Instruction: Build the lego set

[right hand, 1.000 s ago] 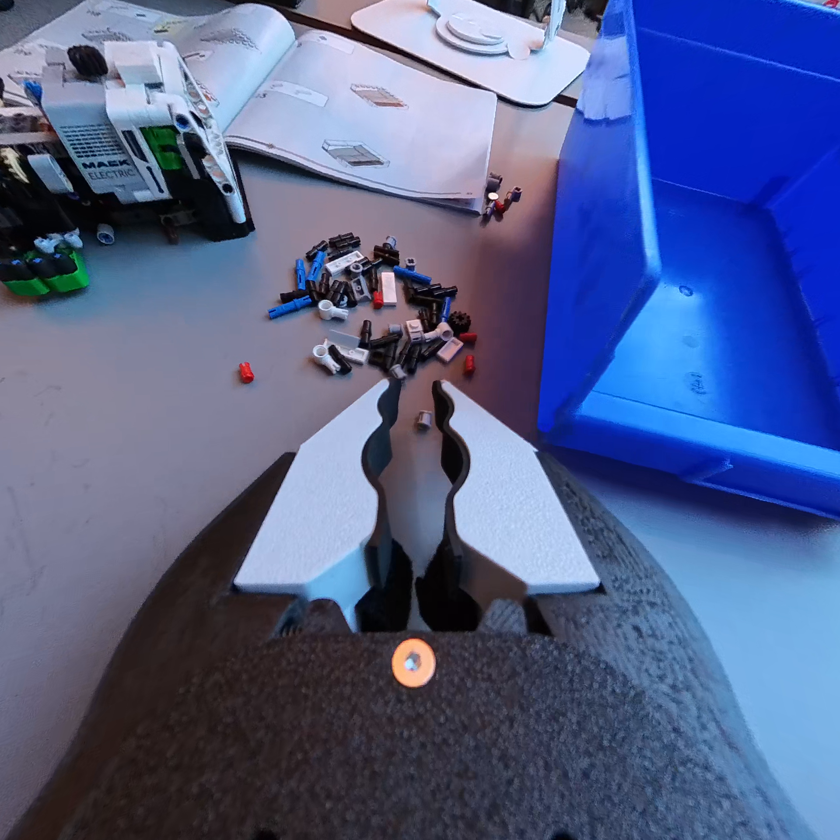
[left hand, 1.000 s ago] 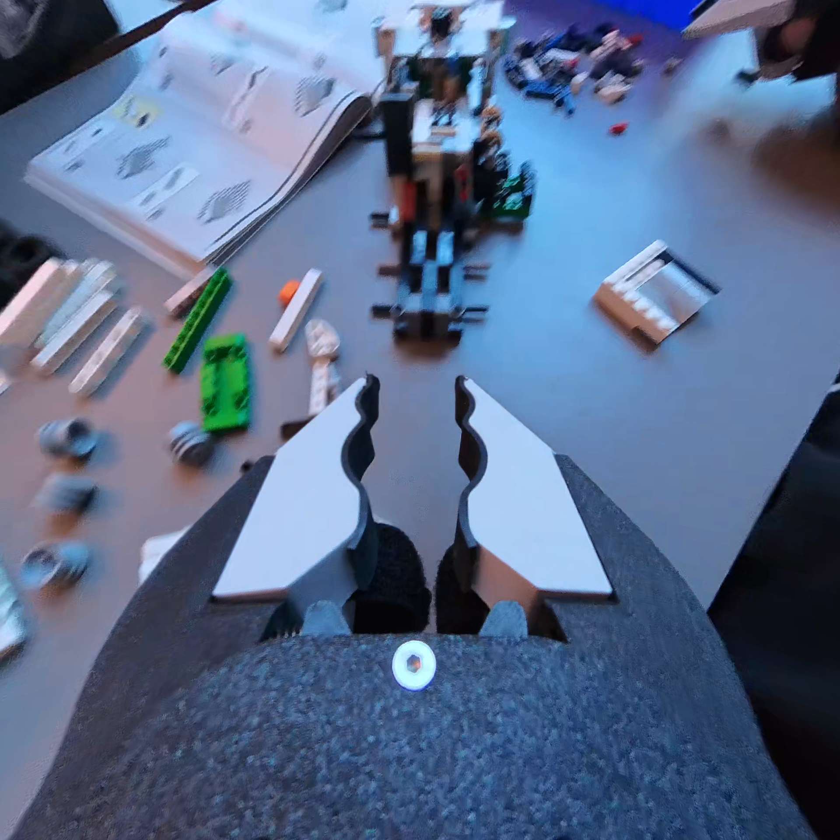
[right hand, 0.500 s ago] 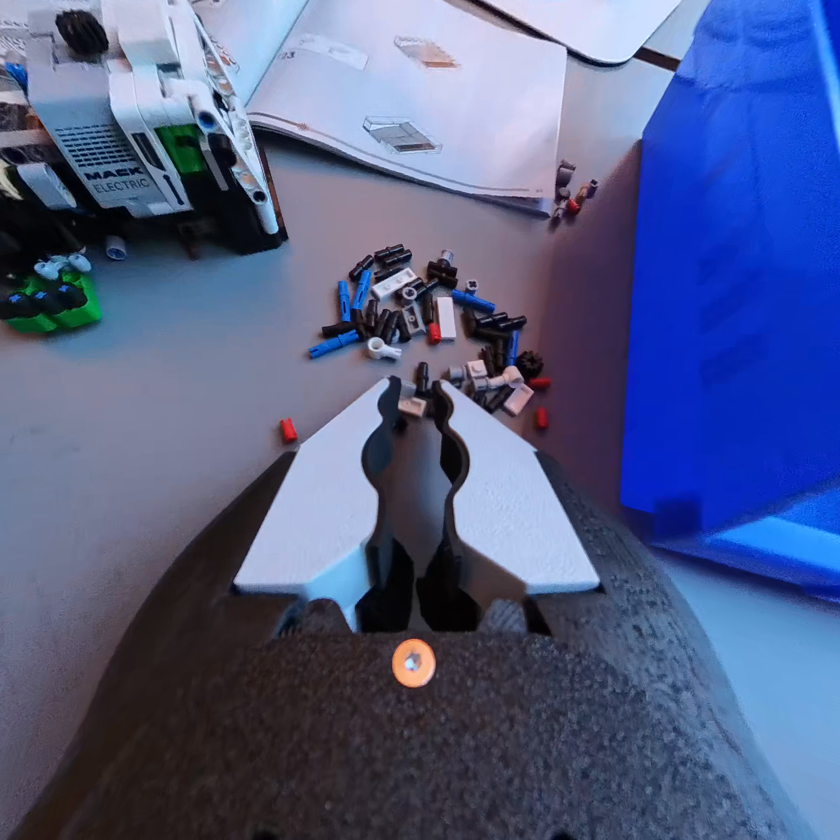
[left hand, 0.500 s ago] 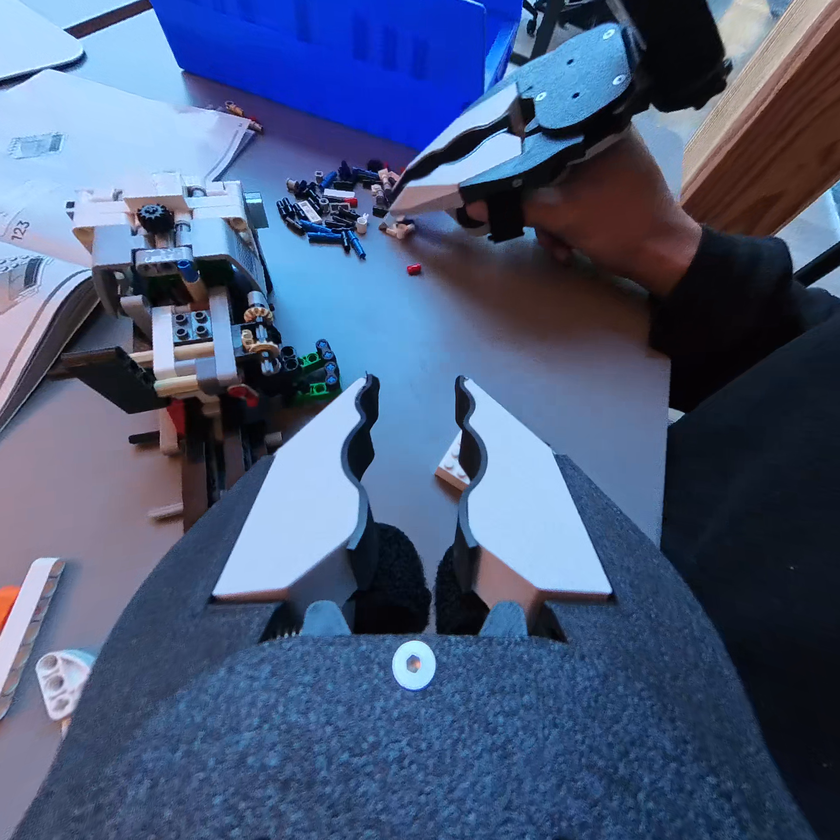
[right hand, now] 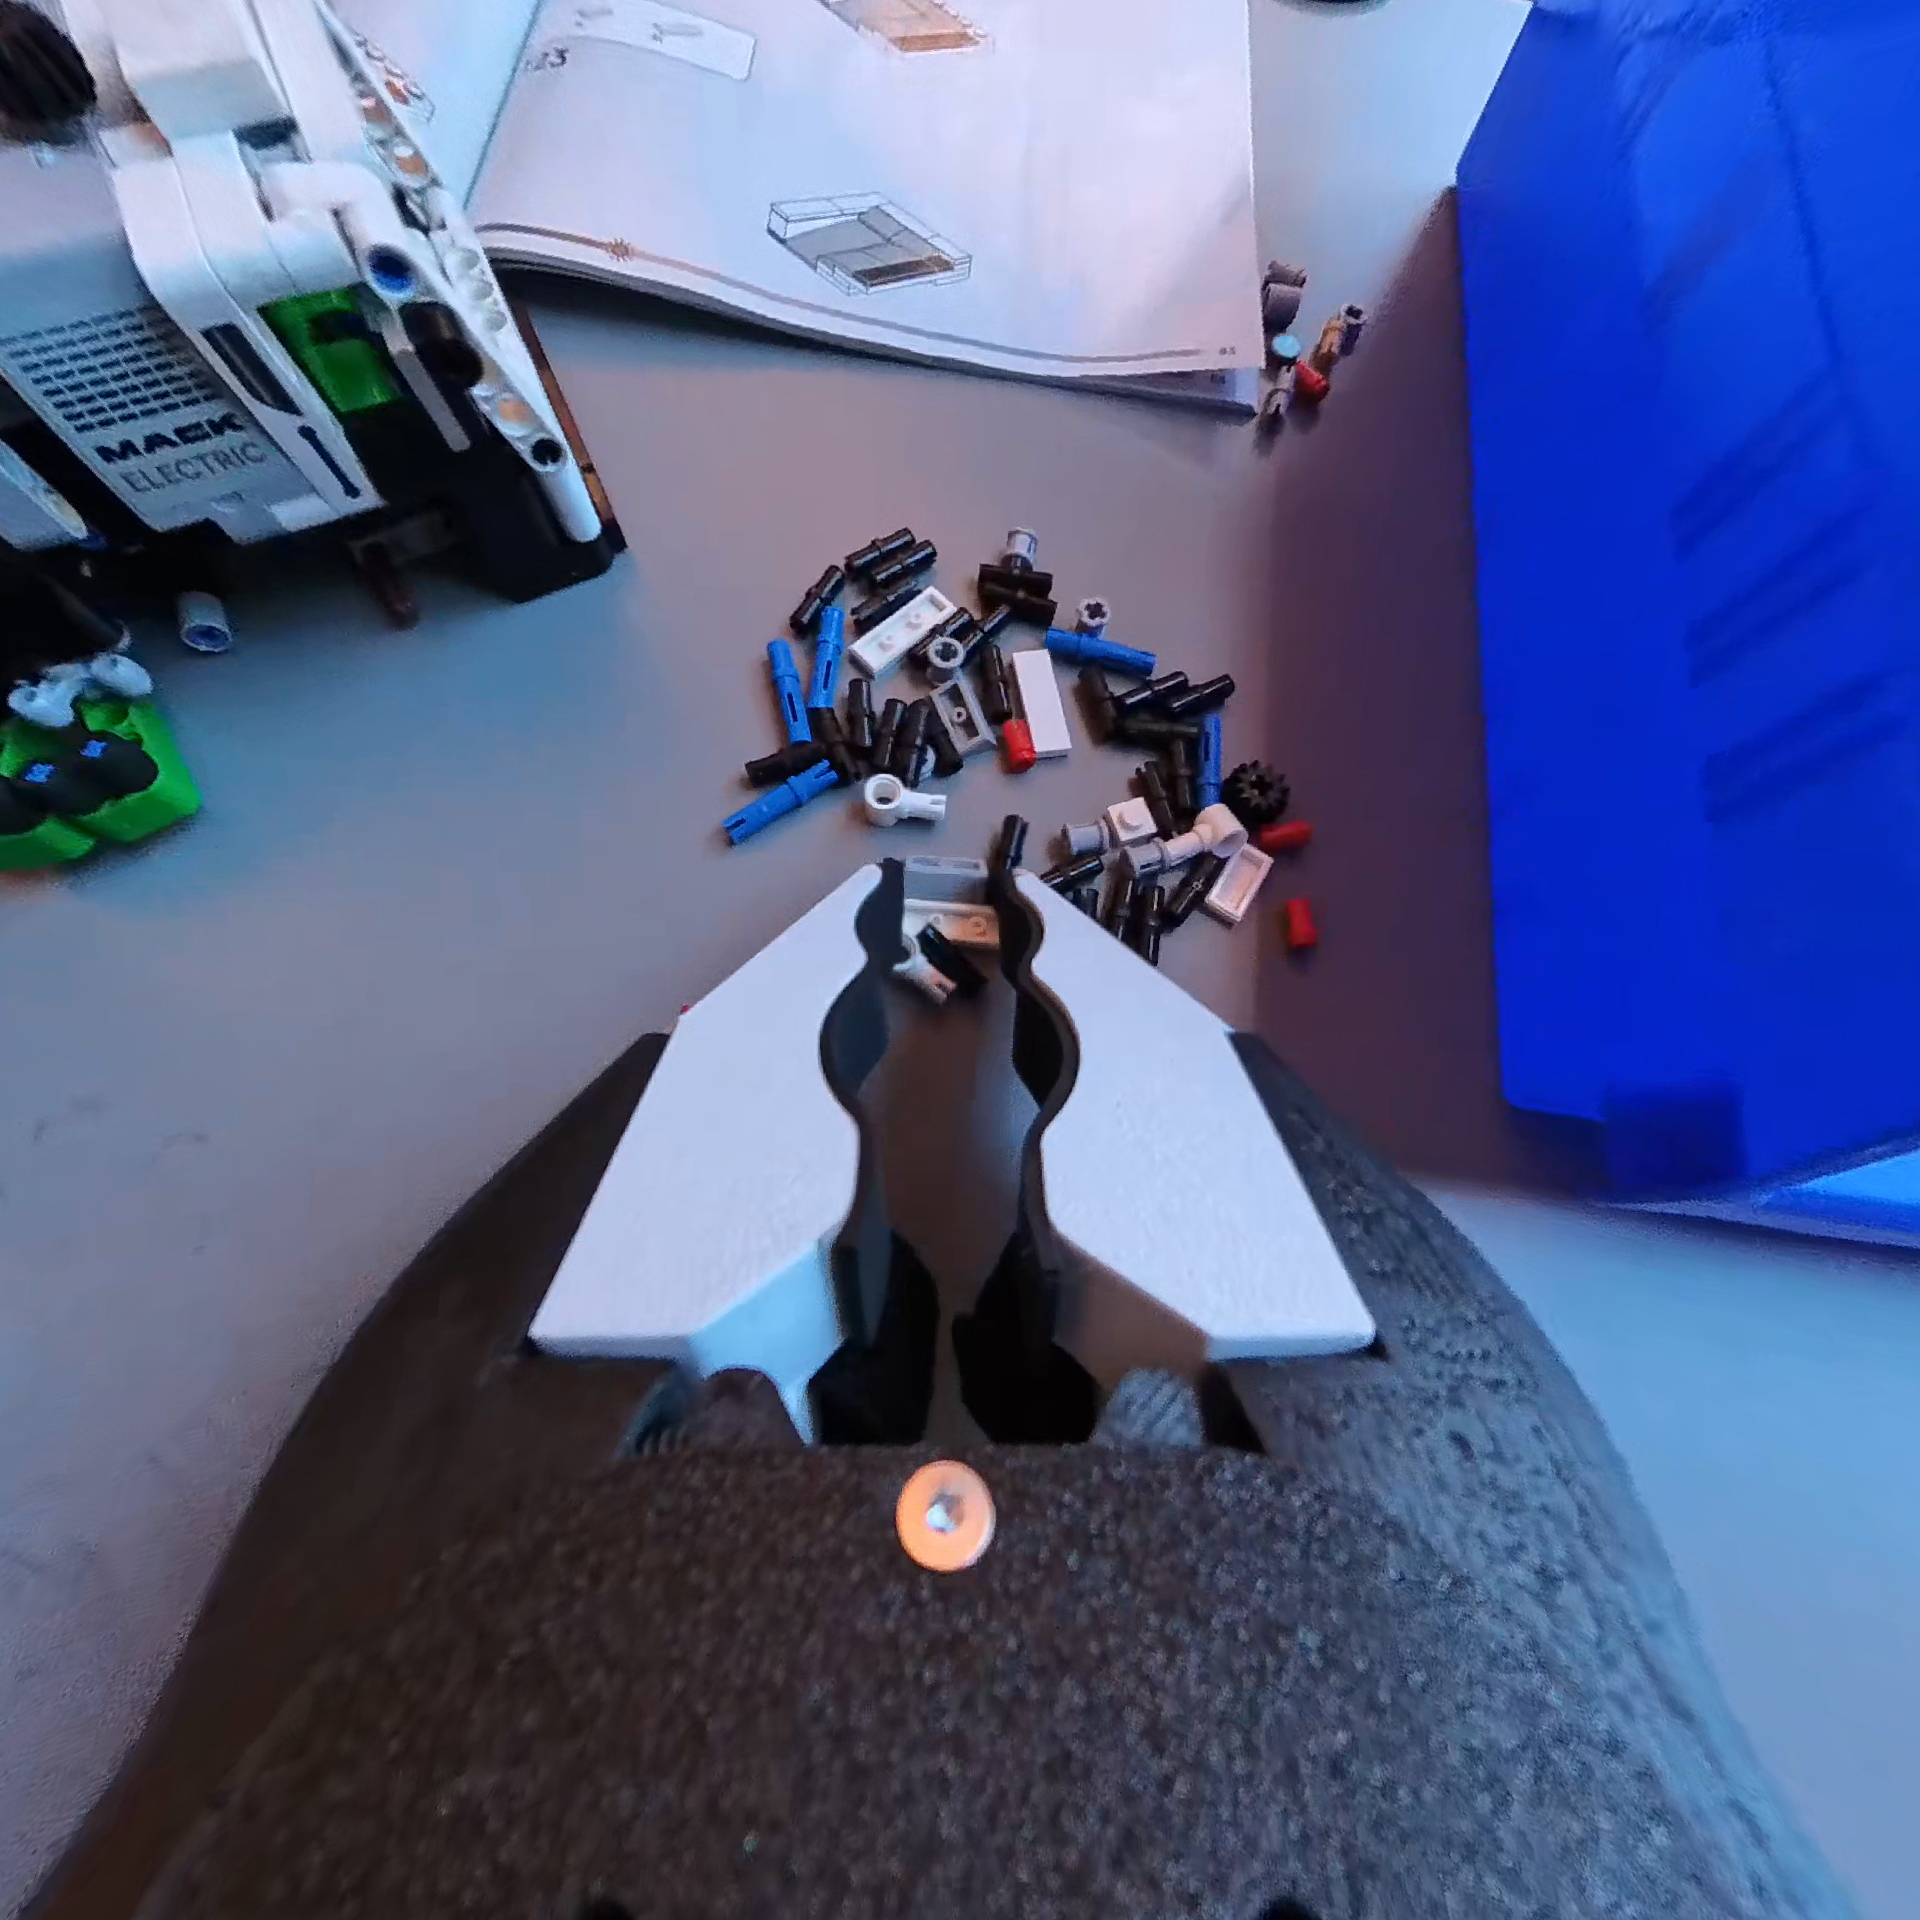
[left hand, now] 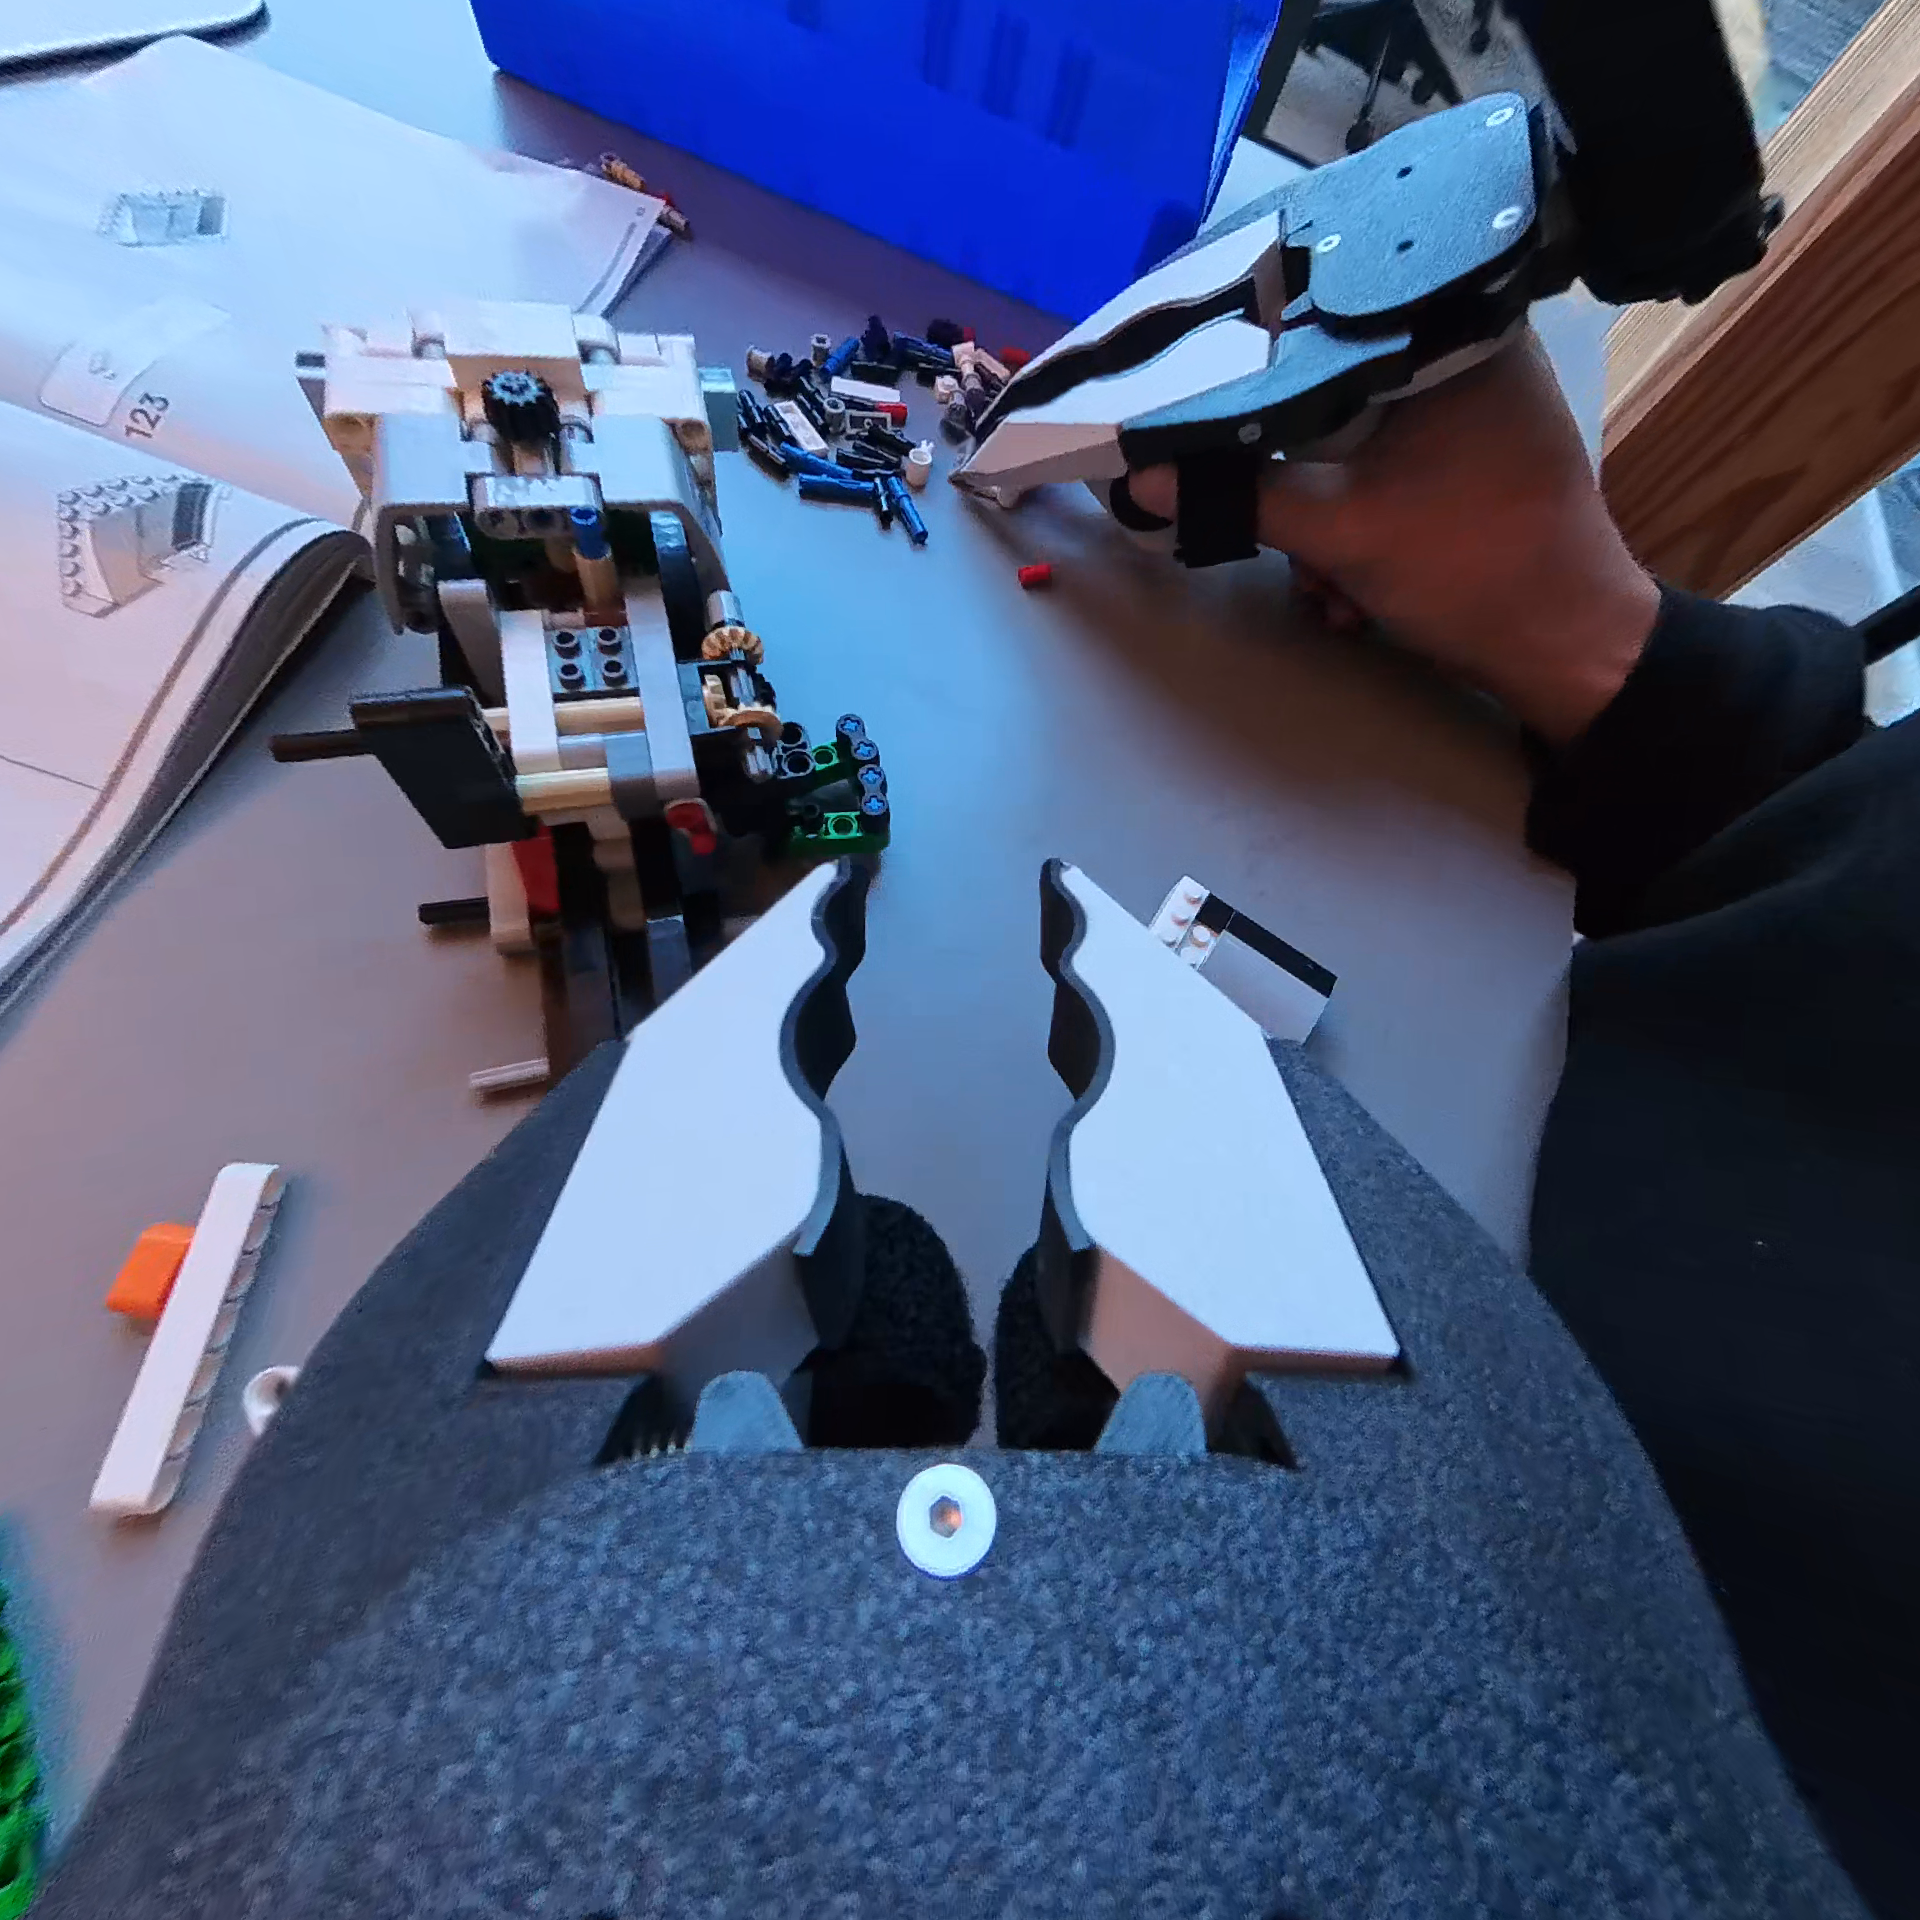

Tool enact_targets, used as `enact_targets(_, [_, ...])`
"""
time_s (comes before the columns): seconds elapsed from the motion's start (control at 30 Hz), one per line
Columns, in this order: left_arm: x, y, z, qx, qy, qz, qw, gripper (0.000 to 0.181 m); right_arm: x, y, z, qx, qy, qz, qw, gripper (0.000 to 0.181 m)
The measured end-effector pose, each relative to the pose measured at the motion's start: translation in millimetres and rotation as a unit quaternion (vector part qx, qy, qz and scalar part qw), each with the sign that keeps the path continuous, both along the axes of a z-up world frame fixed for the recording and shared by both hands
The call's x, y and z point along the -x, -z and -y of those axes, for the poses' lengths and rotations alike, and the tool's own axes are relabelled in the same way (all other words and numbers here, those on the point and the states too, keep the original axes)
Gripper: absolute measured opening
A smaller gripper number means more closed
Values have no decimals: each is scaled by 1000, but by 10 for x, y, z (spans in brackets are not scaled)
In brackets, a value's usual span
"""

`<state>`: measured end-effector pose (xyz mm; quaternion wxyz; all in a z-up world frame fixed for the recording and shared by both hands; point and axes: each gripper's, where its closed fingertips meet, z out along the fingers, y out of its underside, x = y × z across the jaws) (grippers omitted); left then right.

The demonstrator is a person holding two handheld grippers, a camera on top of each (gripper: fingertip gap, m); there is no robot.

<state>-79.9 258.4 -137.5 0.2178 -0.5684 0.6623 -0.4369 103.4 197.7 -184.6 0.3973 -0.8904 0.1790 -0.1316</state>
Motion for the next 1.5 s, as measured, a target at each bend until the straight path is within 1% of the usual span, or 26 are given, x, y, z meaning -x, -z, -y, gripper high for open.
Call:
enact_targets(0.07, [1,-44,-6,-8,-1,6,1000,32,13,1,1,7,-7,14,1000,0])
enact_targets(0.17, [-8,-86,16,-12,-3,14,1000,32,17,-66,-10,-6,-10,39,999,0])
enact_targets(0.27, [-2,-73,53,-18,-3,13,1000,32,58,-78,-23,-13,-28,30,999,0])
enact_targets(0.3, [3,-73,73,-19,-2,14,1000,32,51,-94,-28,-20,-29,23,999,5])
enact_targets(0.33, [10,-78,95,-19,0,15,1000,32,55,-85,-44,-22,-35,8,999,15])
enact_targets(0.37, [18,-80,116,-20,2,16,1000,32,64,-54,-64,-17,-45,-12,999,21])
enact_targets(0.43, [33,-90,137,-26,2,19,999,32,21,5,-85,-6,-50,-34,998,26])
enact_targets(0.53, [47,-105,132,-32,-3,22,999,32,-56,33,-117,0,-50,-38,998,23])
enact_targets(0.7, [69,-125,75,-27,-14,26,999,32,-102,29,-141,21,-54,-12,998,20])
enact_targets(0.73, [73,-120,63,-27,-15,25,999,32,-101,31,-145,21,-56,-10,998,16])
enact_targets(0.8, [81,-106,43,-27,-15,22,999,32,-81,36,-142,19,-59,-15,998,9])
enact_targets(1.0, [89,-106,31,-28,-13,21,999,32,-8,33,-117,18,-82,-3,996,8])
enact_targets(1.1, [80,-118,37,-30,-13,23,999,32,54,6,-121,18,-99,15,995,7])
enact_targets(1.17, [80,-141,50,-32,-11,27,999,32,190,-131,-143,-9,-122,23,992,7])
enact_targets(1.2, [83,-148,58,-34,-11,27,999,32,327,-198,-144,-21,-144,13,989,7])
enact_targets(1.23, [89,-151,62,-36,-11,27,999,32,520,-259,-140,-34,-177,-8,984,7])
enact_targets(1.3, [108,-153,66,-41,-11,27,999,32,1002,-332,-86,-50,-262,-54,962,7])
enact_targets(1.37, [125,-149,67,-42,-13,27,999,32,1397,-280,39,-35,-327,-71,942,7])
enact_targets(1.4, [133,-144,71,-41,-13,27,999,32,1480,-213,98,-17,-336,-63,940,7])
enact_targets(1.5, [160,-139,86,-42,-13,30,999,32,1523,-14,229,29,-338,-43,940,7])
